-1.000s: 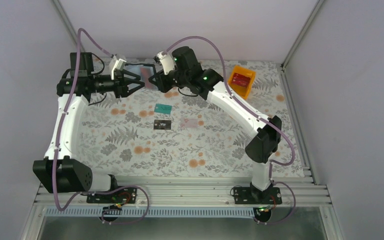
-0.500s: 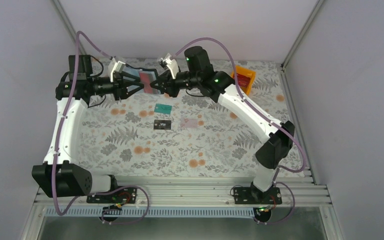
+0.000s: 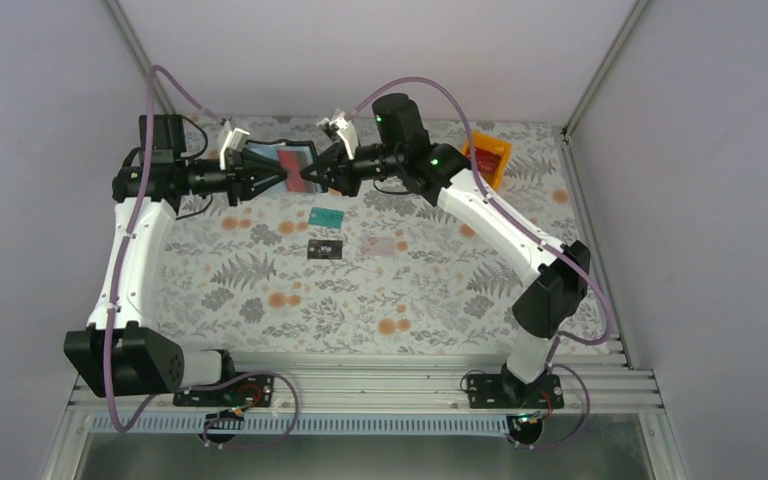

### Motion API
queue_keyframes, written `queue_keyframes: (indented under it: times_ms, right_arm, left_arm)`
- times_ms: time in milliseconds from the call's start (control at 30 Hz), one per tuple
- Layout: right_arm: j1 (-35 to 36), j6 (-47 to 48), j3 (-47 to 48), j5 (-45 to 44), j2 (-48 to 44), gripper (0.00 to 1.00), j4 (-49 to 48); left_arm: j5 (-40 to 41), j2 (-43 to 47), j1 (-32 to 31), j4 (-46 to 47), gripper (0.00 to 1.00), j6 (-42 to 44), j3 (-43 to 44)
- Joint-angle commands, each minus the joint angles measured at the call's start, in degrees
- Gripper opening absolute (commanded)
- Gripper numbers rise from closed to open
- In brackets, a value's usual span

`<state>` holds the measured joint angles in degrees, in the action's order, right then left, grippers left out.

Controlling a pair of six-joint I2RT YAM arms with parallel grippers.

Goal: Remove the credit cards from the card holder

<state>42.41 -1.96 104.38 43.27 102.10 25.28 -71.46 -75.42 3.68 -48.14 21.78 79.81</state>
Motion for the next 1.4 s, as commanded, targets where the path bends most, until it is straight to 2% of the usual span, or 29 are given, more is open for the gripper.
queue_keyframes:
  times_ms: [0,133,333,467,700,800,867,967,1033,1133,1267,1367]
  right_arm:
    - [1.6,-4.4,2.7,1.3,2.3,0.04,-7.4]
    - [1.5,-6.7,5.5,-1.4,5.2,0.04,-7.1]
    - [1.5,-7.7,7.1,1.2,6.5,0.04,-7.3]
    - [1.5,-7.3,6.4,2.7,5.7,0.04,-7.0]
    - [0.7,-3.6,3.7,7.8,2.8,0.04,-6.4]
    - [-0.9,-3.9,2.8,7.8,1.7,0.04,-5.9]
    - [-1.6,-3.4,2.1,8.5,0.7,0.04,-5.1]
    - [-1.9,0.7,1.0,12.8,-0.6,0.04,-2.6]
    - [-1.9,3.8,0.7,14.1,-1.2,0.04,0.0]
    - [-2.0,6.2,-0.4,13.2,-2.8,0.04,1.3]
    - [-2.0,8.4,-0.3,14.2,-4.3,0.04,2.9]
    - [-2.0,9.2,-0.7,13.8,-5.2,0.04,3.4]
  left_arm:
    - [-8.0,0.1,-2.0,-2.7,0.23,5.7,1.2]
    - [-8.5,0.1,-2.0,-6.8,0.23,10.0,3.3]
    - [-8.9,0.7,-1.9,-11.1,0.22,15.2,5.4]
    - [-7.3,1.2,-1.7,-10.3,0.03,13.8,6.5]
    - [-4.3,2.0,-1.0,-10.0,0.02,13.4,6.4]
    - [-0.5,2.5,-0.6,-9.7,0.02,12.7,6.7]
    - [5.0,2.8,-0.5,-8.2,0.04,10.7,6.7]
    - [11.0,2.8,0.3,-6.1,0.17,8.0,6.1]
    - [12.3,2.3,0.7,-5.6,0.24,7.0,5.7]
    - [13.0,1.5,0.9,-5.5,0.40,6.5,5.7]
    - [13.9,1.7,1.1,-5.9,0.64,7.2,5.7]
    - [14.2,2.7,1.1,-7.1,0.86,8.2,5.6]
